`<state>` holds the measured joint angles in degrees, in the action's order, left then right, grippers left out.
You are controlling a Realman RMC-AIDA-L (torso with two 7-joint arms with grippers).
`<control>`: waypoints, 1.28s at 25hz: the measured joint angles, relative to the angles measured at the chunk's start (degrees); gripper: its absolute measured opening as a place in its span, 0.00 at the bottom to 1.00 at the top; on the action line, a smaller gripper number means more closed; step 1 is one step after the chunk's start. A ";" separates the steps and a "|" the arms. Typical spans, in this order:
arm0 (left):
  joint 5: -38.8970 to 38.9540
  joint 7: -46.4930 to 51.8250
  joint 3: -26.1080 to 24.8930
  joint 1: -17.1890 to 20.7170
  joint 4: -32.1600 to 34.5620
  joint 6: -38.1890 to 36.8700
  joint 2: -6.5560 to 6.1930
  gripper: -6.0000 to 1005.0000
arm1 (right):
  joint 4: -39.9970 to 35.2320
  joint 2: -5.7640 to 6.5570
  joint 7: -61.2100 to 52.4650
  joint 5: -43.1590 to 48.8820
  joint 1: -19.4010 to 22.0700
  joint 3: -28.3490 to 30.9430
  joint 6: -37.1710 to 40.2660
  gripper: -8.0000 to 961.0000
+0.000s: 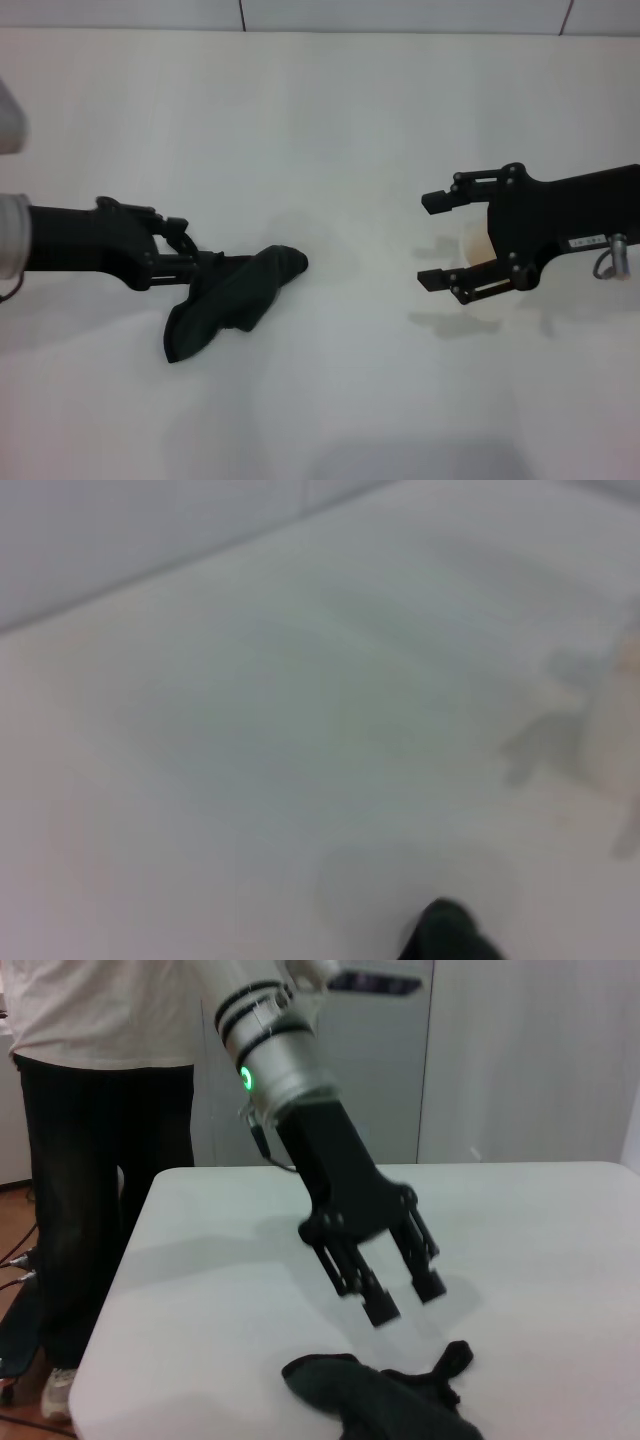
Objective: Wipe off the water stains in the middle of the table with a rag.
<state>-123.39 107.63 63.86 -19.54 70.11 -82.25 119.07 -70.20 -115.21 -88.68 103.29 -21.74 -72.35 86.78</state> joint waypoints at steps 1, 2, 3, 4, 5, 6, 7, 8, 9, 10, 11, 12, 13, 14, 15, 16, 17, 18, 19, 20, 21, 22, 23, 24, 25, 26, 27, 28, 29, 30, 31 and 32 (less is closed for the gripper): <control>1.10 -1.42 -1.77 0.24 0.00 -1.62 -0.04 0.42 | -0.02 0.06 0.00 0.00 0.10 0.04 0.22 0.86; 2.15 -3.10 -3.73 0.46 0.00 -3.58 -0.08 0.45 | 0.02 0.15 0.00 0.01 0.12 0.32 0.73 0.86; 2.83 -4.69 -5.88 0.66 0.00 -5.44 -0.13 0.49 | 0.11 0.17 0.00 0.02 0.12 0.57 1.06 0.86; 3.07 -6.06 -7.41 0.74 0.01 -6.76 -0.13 0.52 | 0.23 0.21 0.09 0.12 0.12 1.26 1.79 0.86; 3.50 -8.80 -10.43 1.06 0.01 -9.34 -0.11 0.55 | 0.39 0.21 0.46 0.20 0.13 2.23 2.82 0.86; 3.69 -9.91 -11.46 1.26 0.00 -10.30 -0.10 0.57 | 0.58 0.19 0.78 0.22 0.14 3.09 3.53 0.86; 4.61 -12.04 -12.66 1.84 0.02 -11.84 -0.10 0.58 | 0.84 0.19 1.20 0.20 0.17 4.21 4.51 0.86; 5.31 -13.66 -13.40 2.36 0.04 -12.92 -0.12 0.60 | 1.18 0.16 1.55 0.13 0.18 5.27 5.29 0.86; 6.55 -15.67 -14.36 3.22 0.14 -13.97 -0.16 0.62 | 1.58 0.15 1.80 0.07 0.21 6.22 6.01 0.86; 7.18 -17.26 -15.15 4.01 0.20 -14.49 -0.19 0.63 | 1.90 0.15 2.01 0.04 0.21 6.96 6.52 0.86; 7.68 -18.54 -15.78 4.55 0.22 -14.92 -0.21 0.65 | 2.29 0.15 2.23 0.03 0.21 7.67 6.99 0.86; 8.01 -19.99 -16.46 5.06 0.20 -15.59 -0.22 0.66 | 2.66 0.16 2.40 0.03 0.21 8.27 7.33 0.86; 8.36 -21.26 -17.09 5.42 0.12 -16.38 -0.21 0.66 | 3.08 0.17 2.53 0.03 0.21 8.88 7.78 0.86; 8.66 -22.42 -17.51 5.74 0.02 -17.40 -0.22 0.66 | 3.49 0.20 2.65 0.03 0.21 9.47 8.23 0.86; 8.82 -23.50 -17.83 6.07 -0.04 -18.28 -0.21 0.66 | 3.90 0.22 2.70 0.03 0.21 10.12 8.60 0.86; 8.94 -24.37 -18.08 6.33 -0.11 -19.07 -0.22 0.66 | 4.26 0.25 2.78 0.03 0.20 10.67 8.97 0.86; 9.01 -25.17 -18.25 6.56 -0.24 -19.77 -0.22 0.66 | 4.63 0.30 2.91 0.03 0.18 11.32 9.36 0.86; 9.09 -26.17 -18.56 6.78 -0.53 -20.72 -0.27 0.66 | 4.95 0.31 3.09 0.03 0.19 11.93 9.84 0.86; 9.12 -26.72 -18.85 6.87 -0.76 -21.36 -0.34 0.66 | 5.19 0.30 3.25 0.03 0.23 12.47 10.22 0.86; 9.13 -27.29 -19.25 6.91 -1.05 -22.14 -0.39 0.66 | 5.37 0.24 3.45 0.03 0.27 13.04 10.65 0.86; 9.13 -27.78 -19.77 6.98 -1.32 -23.00 -0.45 0.66 | 5.51 0.19 3.79 0.03 0.41 13.40 11.05 0.86; 9.15 -28.19 -20.37 7.07 -1.56 -23.86 -0.50 0.66 | 5.56 0.16 4.03 0.03 0.52 13.57 11.27 0.86; 9.26 -28.62 -20.94 7.19 -1.81 -24.58 -0.54 0.66 | 5.57 0.12 4.34 -0.05 0.64 13.63 11.60 0.86; 9.39 -28.98 -21.35 7.33 -2.05 -25.14 -0.58 0.66 | 5.57 0.09 4.66 -0.25 0.79 13.68 12.00 0.86; 9.70 -29.45 -21.81 7.56 -2.36 -25.66 -0.63 0.66 | 5.53 0.09 4.84 -0.49 0.93 13.69 12.32 0.86; 10.00 -29.68 -22.00 7.79 -2.52 -25.90 -0.65 0.66 | 5.37 0.10 4.94 -0.80 1.06 13.69 12.64 0.86; 10.31 -29.92 -22.20 8.15 -2.69 -26.14 -0.69 0.66 | 5.17 0.14 5.02 -1.16 1.23 13.69 12.95 0.86; 10.66 -30.07 -22.31 8.52 -2.74 -26.28 -0.73 0.66 | 4.99 0.20 5.08 -1.49 1.40 13.72 13.17 0.86; 11.06 -30.16 -22.37 8.88 -2.74 -26.39 -0.76 0.65 | 4.81 0.24 5.13 -1.82 1.61 13.85 13.33 0.86; 11.22 -30.19 -22.37 9.12 -2.74 -26.39 -0.78 0.65 | 4.73 0.27 5.17 -2.01 1.80 14.08 13.40 0.86; 11.38 -30.21 -22.38 9.33 -2.73 -26.40 -0.79 0.65 | 4.65 0.29 5.22 -2.10 2.03 14.54 13.47 0.86; 11.51 -30.22 -22.39 9.42 -2.72 -26.39 -0.79 0.65 | 4.59 0.29 5.27 -2.14 2.16 14.85 13.57 0.86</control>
<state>-111.88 77.40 41.47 -10.12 67.39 -108.64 118.29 -65.61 -114.92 -83.40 101.16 -19.58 -57.50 100.35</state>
